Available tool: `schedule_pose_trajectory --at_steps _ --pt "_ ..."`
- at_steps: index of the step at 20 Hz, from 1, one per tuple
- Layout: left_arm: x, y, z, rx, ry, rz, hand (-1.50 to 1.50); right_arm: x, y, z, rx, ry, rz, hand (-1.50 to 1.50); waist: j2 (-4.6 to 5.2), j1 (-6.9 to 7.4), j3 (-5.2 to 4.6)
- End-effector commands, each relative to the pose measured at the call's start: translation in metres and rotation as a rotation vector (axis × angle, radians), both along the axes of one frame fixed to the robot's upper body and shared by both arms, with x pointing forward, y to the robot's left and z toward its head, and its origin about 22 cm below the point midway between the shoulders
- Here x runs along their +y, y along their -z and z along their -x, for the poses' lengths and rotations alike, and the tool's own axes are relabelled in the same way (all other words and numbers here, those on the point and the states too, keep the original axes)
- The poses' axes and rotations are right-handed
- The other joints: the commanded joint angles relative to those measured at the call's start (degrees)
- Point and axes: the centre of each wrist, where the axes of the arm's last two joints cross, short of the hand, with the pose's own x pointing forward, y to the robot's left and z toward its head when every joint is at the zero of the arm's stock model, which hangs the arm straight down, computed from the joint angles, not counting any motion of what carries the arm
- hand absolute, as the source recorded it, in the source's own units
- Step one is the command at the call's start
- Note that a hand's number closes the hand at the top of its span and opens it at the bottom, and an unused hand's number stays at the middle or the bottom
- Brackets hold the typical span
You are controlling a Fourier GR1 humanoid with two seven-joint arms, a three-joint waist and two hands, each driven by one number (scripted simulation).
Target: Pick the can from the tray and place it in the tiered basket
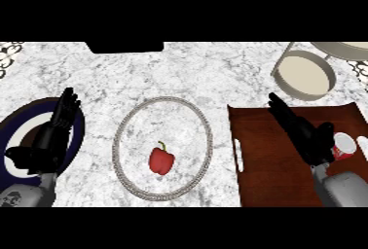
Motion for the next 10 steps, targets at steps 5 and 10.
schedule_pose_trajectory --at_steps 5,10 --pt "-0.012 -0.004 -0.003 -0.025 -0.064 -0.016 0.00 -0.113 -0.086 -0.007 -0.488 0.238 -0.381 1.50 -0.64 -2.44 0.03" --pt "-0.045 0.001 -0.003 0.006 -0.035 0.024 0.00 -0.147 -0.037 0.011 -0.344 0.423 -0.756 -1.50 0.04 -1.60 0.08"
